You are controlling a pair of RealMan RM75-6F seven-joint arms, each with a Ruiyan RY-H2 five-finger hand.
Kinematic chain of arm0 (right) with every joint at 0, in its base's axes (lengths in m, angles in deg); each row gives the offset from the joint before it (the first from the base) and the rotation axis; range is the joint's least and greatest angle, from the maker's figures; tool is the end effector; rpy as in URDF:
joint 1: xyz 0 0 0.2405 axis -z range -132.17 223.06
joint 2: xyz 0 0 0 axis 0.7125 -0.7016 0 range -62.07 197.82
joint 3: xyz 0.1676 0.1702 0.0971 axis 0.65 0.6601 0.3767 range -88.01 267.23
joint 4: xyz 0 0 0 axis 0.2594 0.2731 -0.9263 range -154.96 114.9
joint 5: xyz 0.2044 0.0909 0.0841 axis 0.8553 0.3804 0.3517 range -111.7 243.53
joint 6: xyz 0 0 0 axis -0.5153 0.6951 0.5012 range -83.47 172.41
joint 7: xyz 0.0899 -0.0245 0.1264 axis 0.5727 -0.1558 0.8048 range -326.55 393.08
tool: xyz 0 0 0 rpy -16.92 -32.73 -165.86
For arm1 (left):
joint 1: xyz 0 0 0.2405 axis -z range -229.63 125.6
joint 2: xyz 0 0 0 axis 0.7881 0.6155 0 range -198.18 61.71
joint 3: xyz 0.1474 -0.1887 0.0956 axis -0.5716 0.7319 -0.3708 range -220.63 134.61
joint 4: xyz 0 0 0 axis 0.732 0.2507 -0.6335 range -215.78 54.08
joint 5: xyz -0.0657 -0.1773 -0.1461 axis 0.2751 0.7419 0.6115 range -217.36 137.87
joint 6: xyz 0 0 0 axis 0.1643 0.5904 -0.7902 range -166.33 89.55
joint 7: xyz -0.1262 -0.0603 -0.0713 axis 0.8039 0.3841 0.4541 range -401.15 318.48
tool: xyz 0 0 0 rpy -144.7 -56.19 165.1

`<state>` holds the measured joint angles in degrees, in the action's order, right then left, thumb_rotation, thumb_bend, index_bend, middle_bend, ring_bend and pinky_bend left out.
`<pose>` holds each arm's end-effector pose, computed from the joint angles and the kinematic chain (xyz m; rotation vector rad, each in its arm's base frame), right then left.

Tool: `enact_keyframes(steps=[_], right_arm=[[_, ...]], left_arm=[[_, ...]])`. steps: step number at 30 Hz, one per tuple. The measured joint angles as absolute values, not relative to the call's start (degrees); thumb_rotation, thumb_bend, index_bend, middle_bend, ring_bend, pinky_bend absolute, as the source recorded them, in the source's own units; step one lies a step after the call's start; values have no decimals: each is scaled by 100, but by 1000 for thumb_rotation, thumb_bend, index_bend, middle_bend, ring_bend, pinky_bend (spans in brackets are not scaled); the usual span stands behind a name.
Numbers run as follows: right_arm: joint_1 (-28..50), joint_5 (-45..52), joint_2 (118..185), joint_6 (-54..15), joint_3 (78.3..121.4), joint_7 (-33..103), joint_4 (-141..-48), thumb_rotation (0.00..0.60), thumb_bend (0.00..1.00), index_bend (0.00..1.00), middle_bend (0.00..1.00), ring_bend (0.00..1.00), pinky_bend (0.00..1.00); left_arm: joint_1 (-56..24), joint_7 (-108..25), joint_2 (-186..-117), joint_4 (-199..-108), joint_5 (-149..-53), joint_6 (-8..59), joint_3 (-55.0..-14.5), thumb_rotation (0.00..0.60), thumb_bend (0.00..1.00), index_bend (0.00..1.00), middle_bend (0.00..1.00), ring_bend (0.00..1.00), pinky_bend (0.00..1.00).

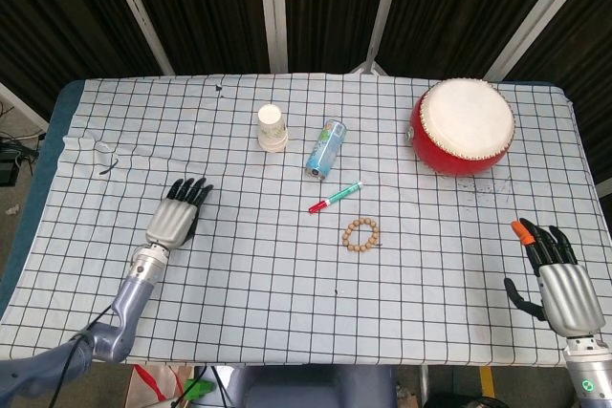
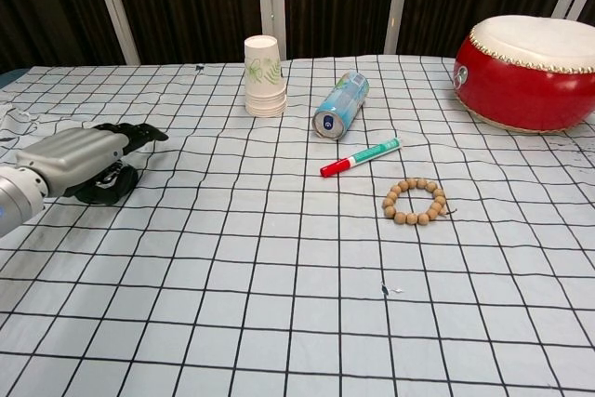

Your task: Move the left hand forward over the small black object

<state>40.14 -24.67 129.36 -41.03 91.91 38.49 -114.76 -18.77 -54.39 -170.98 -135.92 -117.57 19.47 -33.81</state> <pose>-0.3066 -0.1957 0.1387 1.4333 -0.9360 1.0176 -0.2462 0.3622 -0.0810 -1.7751 -0.7914 -0.7791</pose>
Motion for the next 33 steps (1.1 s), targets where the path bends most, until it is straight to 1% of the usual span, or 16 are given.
enact_keyframes(steps=[18, 22, 25, 28, 31, 33], right_arm=[[4030, -2557, 12918, -4177, 9170, 3874, -11514, 600, 404, 46, 83, 116, 40], [4043, -2586, 12908, -4212, 9166, 3874, -11529, 600, 404, 46, 83, 116, 39], [4044, -2605, 12907, -4223, 9163, 3868, -11535, 600, 403, 46, 83, 116, 39], [4043, -2622, 12911, -4225, 9156, 3857, -11535, 600, 404, 46, 83, 116, 40], [4042, -2638, 12916, -4226, 9150, 3847, -11538, 600, 404, 46, 83, 116, 39], [4041, -2657, 12917, -4232, 9145, 3843, -11551, 600, 403, 46, 83, 116, 40]], left_arm=[[-1866, -5469, -17345, -13191, -11639, 1800, -3558, 600, 1000, 0, 0, 0, 0], [-1861, -5489, -17288, -13269, -11670, 1930, -3531, 600, 1000, 0, 0, 0, 0], [-1863, -5540, -17152, -13507, -11742, 2160, -3484, 600, 1000, 0, 0, 0, 0], [-1895, -5645, -16914, -13961, -11862, 2560, -3411, 600, 1000, 0, 0, 0, 0], [-1975, -5811, -16558, -14669, -12012, 3017, -3332, 600, 1000, 0, 0, 0, 0], [-2068, -5968, -16238, -15301, -12123, 3342, -3287, 600, 1000, 0, 0, 0, 0]])
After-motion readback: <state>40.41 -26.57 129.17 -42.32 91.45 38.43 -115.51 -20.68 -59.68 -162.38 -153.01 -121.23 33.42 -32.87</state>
